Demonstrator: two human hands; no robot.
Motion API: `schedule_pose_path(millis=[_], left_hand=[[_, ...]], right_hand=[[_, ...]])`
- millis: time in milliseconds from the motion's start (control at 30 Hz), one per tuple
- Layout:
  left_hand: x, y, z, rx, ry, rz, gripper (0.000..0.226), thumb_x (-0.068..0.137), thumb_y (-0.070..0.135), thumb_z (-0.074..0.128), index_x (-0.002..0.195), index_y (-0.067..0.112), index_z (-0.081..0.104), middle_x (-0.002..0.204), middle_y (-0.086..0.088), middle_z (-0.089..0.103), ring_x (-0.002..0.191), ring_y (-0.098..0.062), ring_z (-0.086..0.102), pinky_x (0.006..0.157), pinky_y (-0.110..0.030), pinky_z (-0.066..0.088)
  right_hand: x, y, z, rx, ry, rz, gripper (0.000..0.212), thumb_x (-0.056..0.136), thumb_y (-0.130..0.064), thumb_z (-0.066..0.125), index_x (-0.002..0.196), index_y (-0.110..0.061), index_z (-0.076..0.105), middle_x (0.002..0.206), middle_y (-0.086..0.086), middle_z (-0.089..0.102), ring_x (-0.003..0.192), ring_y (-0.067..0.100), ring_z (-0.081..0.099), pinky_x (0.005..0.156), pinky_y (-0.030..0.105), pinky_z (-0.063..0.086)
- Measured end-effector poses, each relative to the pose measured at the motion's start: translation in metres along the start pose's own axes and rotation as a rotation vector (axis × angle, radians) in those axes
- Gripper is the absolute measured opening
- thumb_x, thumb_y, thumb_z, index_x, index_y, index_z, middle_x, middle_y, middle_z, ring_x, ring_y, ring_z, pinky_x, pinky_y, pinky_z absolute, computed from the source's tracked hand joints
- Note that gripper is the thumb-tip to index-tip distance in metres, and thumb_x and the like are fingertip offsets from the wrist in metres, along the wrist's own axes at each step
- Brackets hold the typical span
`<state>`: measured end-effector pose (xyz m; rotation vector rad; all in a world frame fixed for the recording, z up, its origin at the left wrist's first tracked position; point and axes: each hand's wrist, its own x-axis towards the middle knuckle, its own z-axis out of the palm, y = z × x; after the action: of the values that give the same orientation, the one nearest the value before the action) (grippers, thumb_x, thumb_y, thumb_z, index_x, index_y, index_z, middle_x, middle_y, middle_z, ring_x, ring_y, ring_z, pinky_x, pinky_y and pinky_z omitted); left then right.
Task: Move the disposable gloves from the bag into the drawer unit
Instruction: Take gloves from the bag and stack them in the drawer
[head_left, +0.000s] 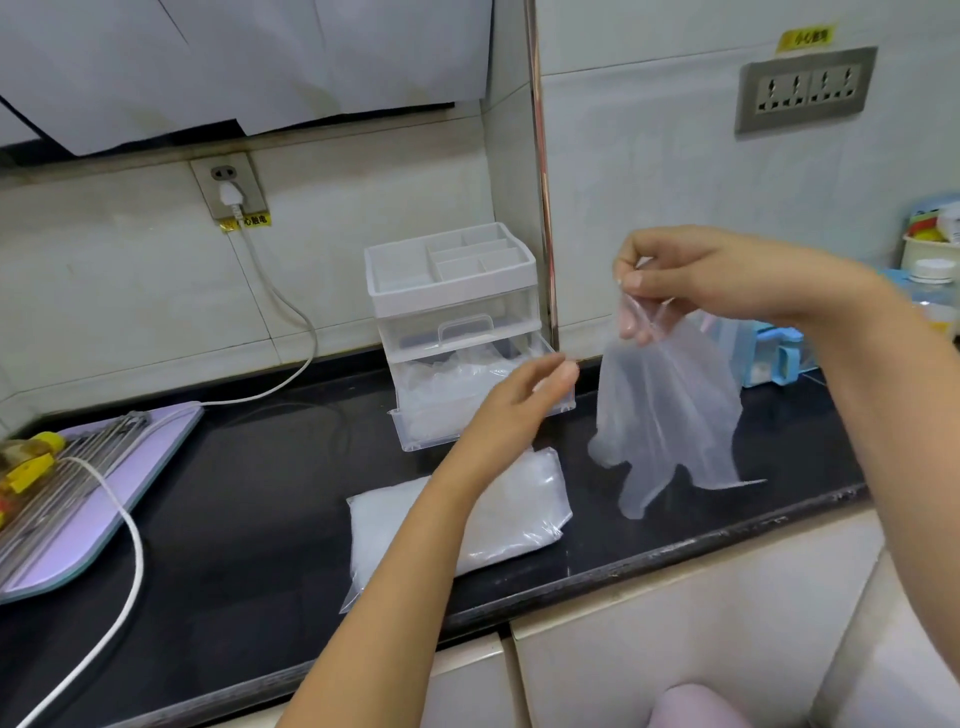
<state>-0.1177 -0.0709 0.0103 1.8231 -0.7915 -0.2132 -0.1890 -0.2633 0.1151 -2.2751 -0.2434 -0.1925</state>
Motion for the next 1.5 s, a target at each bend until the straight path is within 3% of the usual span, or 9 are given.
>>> schedule_pose_path(millis=[233,433,600,733,833,967,1167,1367,1500], left_hand=[[0.008,0.034,0.006,-0.296,-0.196,0.134,0.056,0.077,0.04,0.067,0.115,-0.001,0.062,0.121,-0.019,0.063,0.118,-0.029,0.058,0.109,-0.042,0.038],[0.007,0.013,-0.009,-0.168,-0.259,0.043,0.008,0.081,0.019,0.073,0.081,0.013,0.067,0.081,-0.005,0.066,0.078,-0.015,0.062,0.082,-0.027,0.047],[0.008,0.001,-0.046,-0.035,-0.2,-0.082,0.007,0.081,0.019,0.073,0.08,0.014,0.069,0.082,-0.002,0.069,0.078,-0.012,0.063,0.076,-0.021,0.049],[0.025,-0.002,-0.08,0.26,-0.078,-0.169,0.022,0.08,0.03,0.076,0.077,0.01,0.067,0.079,-0.006,0.07,0.072,-0.01,0.061,0.07,-0.016,0.044],[0.048,0.001,-0.104,0.477,0.024,-0.184,0.03,0.079,0.032,0.076,0.074,0.006,0.062,0.066,-0.003,0.05,0.06,-0.013,0.042,0.055,-0.022,0.03],[0.079,0.014,-0.129,0.684,0.301,-0.059,0.028,0.08,0.027,0.076,0.084,0.001,0.066,0.068,-0.003,0.05,0.057,-0.011,0.042,0.049,-0.017,0.032],[0.067,0.04,-0.138,0.679,0.653,0.374,0.012,0.085,0.02,0.069,0.088,0.01,0.064,0.088,0.004,0.062,0.083,-0.009,0.054,0.074,-0.02,0.041],[0.027,0.015,-0.122,0.871,0.36,0.356,0.008,0.086,0.023,0.067,0.089,0.017,0.064,0.091,0.006,0.059,0.087,-0.009,0.051,0.079,-0.022,0.038],[0.047,-0.011,-0.112,0.854,0.208,0.178,0.009,0.086,0.024,0.068,0.088,0.016,0.065,0.095,0.005,0.062,0.091,-0.011,0.055,0.081,-0.026,0.043]], right_hand=[[0.011,-0.017,0.01,-0.163,-0.043,-0.142,0.013,0.1,-0.02,0.044,0.093,-0.011,0.051,0.046,-0.01,0.04,0.043,0.004,0.032,0.043,0.013,0.031],[0.021,-0.003,0.006,-0.031,0.065,-0.12,0.024,0.085,-0.045,0.06,0.091,-0.023,0.061,0.045,-0.013,0.035,0.042,0.005,0.026,0.04,0.014,0.025],[0.034,0.012,0.002,-0.223,-0.073,0.001,0.03,0.066,-0.041,0.078,0.088,-0.022,0.073,0.046,-0.013,0.043,0.043,0.003,0.037,0.044,0.01,0.028],[0.068,0.024,0.006,-0.355,-0.101,0.091,0.032,0.067,-0.032,0.084,0.077,-0.005,0.071,0.05,-0.012,0.048,0.049,0.001,0.04,0.051,0.014,0.029],[0.098,0.022,0.011,-0.397,-0.076,0.105,0.023,0.069,-0.023,0.084,0.061,-0.02,0.063,0.045,-0.019,0.052,0.048,-0.003,0.048,0.05,0.01,0.032],[0.135,0.012,0.018,-0.429,0.176,0.035,0.017,0.072,-0.022,0.083,0.073,-0.016,0.066,0.063,-0.012,0.055,0.059,0.001,0.049,0.049,0.013,0.035],[0.133,0.011,0.018,-0.091,0.551,-0.251,0.012,0.075,-0.014,0.08,0.077,-0.013,0.068,0.071,-0.012,0.063,0.055,0.006,0.064,0.061,0.016,0.049],[0.109,0.053,0.024,-0.122,0.381,-0.261,0.011,0.077,-0.005,0.076,0.081,-0.015,0.073,0.087,-0.01,0.072,0.085,0.003,0.067,0.08,0.018,0.053],[0.12,0.073,0.036,-0.297,0.26,-0.217,0.029,0.078,0.002,0.071,0.072,-0.026,0.068,0.088,-0.005,0.072,0.076,0.006,0.065,0.076,0.011,0.048]])
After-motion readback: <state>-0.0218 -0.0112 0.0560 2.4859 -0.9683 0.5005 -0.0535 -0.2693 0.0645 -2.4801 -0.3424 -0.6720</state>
